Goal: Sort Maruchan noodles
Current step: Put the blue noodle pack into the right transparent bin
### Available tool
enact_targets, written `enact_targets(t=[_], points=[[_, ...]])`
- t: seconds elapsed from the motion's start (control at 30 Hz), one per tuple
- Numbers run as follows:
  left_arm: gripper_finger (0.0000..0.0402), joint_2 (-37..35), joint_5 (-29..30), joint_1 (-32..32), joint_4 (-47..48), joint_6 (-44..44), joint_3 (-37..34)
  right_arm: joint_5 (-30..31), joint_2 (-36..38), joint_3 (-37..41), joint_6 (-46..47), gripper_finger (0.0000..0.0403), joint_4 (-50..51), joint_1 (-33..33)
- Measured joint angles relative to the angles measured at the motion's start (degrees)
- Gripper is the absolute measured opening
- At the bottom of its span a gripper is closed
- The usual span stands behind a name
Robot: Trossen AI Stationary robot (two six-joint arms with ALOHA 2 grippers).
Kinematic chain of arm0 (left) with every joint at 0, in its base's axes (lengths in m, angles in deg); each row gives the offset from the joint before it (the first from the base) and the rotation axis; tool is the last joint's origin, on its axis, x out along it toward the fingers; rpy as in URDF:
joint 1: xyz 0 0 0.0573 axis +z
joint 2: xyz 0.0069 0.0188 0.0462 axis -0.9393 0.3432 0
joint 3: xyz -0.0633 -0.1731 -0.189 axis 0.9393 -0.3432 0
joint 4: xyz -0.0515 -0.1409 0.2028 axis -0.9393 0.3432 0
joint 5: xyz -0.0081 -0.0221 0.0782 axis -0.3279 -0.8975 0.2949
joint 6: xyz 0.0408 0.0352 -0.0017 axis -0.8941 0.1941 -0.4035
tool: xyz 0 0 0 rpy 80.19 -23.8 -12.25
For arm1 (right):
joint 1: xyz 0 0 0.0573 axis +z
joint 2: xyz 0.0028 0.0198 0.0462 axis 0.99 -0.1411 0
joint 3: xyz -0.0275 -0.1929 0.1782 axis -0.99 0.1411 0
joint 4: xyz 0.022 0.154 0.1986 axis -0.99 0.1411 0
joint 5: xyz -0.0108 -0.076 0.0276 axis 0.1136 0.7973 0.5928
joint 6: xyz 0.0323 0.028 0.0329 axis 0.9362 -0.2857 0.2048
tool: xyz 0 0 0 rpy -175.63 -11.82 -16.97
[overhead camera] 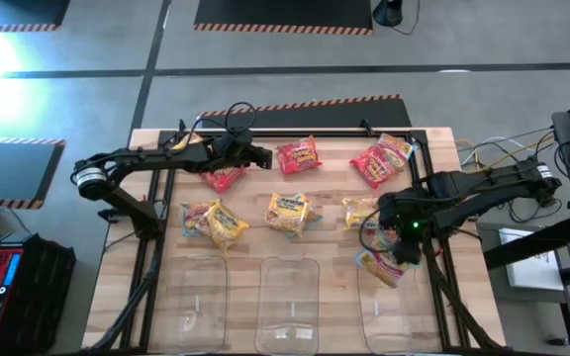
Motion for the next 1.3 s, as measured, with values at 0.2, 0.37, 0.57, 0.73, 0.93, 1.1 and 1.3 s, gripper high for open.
enact_targets(t=[0.2, 0.37, 0.57, 0.73, 0.93, 1.1, 1.3], points=[[0.0152, 0.02, 0.00, 0.00, 0.04, 0.02, 0.00, 0.04, 0.03, 0.00, -14.26, 0.0118, -0.18, 1.47], [0.0152, 0.02, 0.00, 0.00, 0.21, 0.02, 0.00, 1.69, 0.00, 0.00, -25.10, 0.0118, 0.57, 2.67], [0.0152, 0.02, 0.00, 0.00, 0.78, 0.02, 0.00, 10.22, -0.32, 0.00, -30.51, 0.0121, 4.41, 3.13], [0.0152, 0.02, 0.00, 0.00, 0.96, 0.06, 0.00, 10.57, -1.57, 0.00, -32.85, 0.0118, 4.81, 3.46], [0.0152, 0.02, 1.13, 0.00, 1.03, 0.39, 0.00, 10.86, -5.02, 0.00, -36.95, 0.0120, 5.55, 5.72], [0.0152, 0.02, 2.72, 0.00, 1.03, 1.75, 0.00, 11.23, -7.24, 0.00, -36.94, 0.0118, 5.56, 6.62], [0.0152, 0.02, 4.25, -0.02, 1.01, 1.77, 0.00, 16.42, -7.85, 0.00, -36.84, 0.0119, 5.49, 7.42]])
